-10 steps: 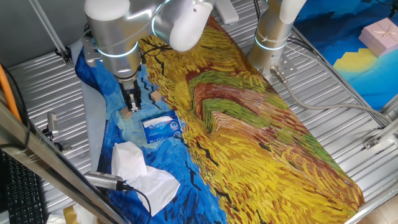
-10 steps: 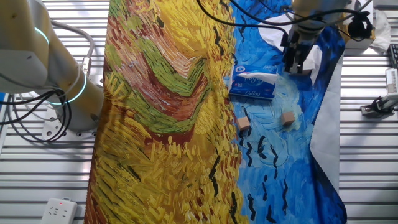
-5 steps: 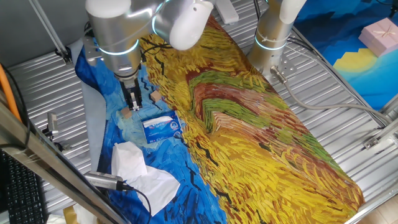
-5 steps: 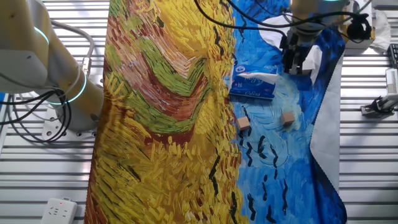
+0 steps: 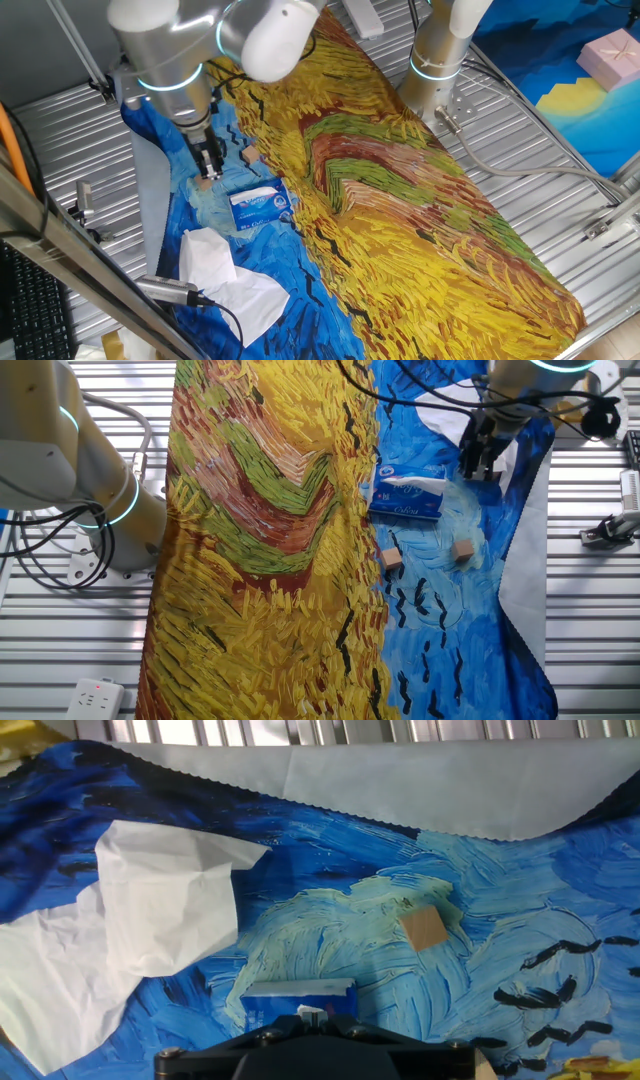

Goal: Pull out a napkin

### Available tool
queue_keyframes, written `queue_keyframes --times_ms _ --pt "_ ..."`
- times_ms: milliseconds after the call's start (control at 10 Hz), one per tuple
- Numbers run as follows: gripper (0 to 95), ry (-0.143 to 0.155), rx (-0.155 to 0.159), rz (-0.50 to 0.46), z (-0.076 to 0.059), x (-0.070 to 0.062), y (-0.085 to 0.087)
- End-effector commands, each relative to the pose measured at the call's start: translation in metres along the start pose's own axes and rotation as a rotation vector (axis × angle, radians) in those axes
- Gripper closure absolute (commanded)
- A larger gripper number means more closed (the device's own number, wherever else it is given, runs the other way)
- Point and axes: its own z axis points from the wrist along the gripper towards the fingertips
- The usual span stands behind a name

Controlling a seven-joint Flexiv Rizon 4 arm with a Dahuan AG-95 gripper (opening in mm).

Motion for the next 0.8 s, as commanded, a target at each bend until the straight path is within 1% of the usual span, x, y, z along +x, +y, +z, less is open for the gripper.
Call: queue_keyframes --times_ms 100,600,800 --pt "95.0 0.013 0.005 -0.011 0.0003 -0.0013 0.0005" --pt "95.0 0.046 0.021 0.012 0.0003 -0.0013 0.0005" --pt "95.0 0.045 0.022 0.002 0.0003 -0.0013 0.0005"
